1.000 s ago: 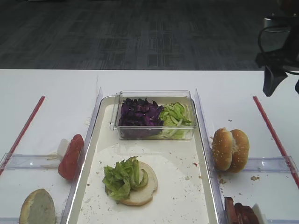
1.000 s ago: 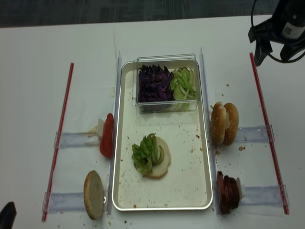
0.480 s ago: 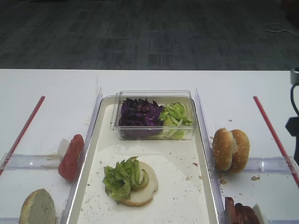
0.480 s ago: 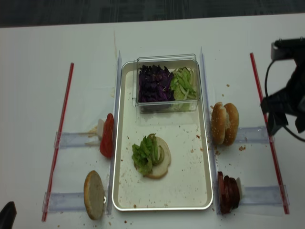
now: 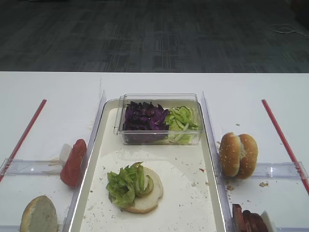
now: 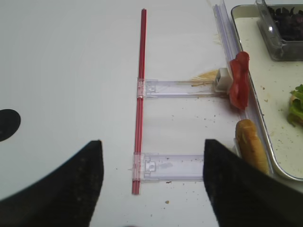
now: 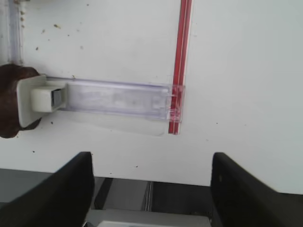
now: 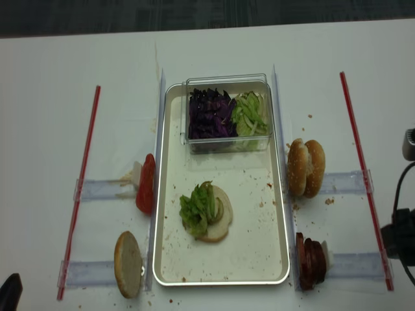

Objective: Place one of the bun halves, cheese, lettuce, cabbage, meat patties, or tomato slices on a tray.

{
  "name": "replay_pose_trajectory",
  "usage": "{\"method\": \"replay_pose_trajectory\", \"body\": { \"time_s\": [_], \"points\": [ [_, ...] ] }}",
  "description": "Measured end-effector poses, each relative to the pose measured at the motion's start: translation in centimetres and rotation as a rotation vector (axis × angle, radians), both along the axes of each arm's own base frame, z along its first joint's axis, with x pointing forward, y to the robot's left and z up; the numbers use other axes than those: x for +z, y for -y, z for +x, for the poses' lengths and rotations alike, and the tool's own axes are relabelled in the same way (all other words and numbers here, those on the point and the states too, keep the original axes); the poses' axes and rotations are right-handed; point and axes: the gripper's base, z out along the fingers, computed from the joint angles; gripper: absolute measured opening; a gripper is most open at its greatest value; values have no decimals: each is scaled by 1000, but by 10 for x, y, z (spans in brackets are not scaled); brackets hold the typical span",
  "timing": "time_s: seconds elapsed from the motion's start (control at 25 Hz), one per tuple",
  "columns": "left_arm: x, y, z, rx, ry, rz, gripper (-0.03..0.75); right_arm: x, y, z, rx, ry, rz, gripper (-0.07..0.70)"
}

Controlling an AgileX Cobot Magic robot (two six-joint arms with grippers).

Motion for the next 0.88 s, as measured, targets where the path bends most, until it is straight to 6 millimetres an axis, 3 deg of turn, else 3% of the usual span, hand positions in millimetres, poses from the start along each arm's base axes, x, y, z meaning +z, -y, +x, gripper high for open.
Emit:
{"method": "replay_pose_trajectory", "body": {
  "time_s": [0.28, 0.88],
  "points": [
    [0, 0, 0, 0, 0, 0, 453, 12, 1, -44, -19, 260, -29, 553],
    [0, 0, 0, 0, 0, 0, 453, 32, -1, -108, -27, 704, -41, 553]
  ]
}}
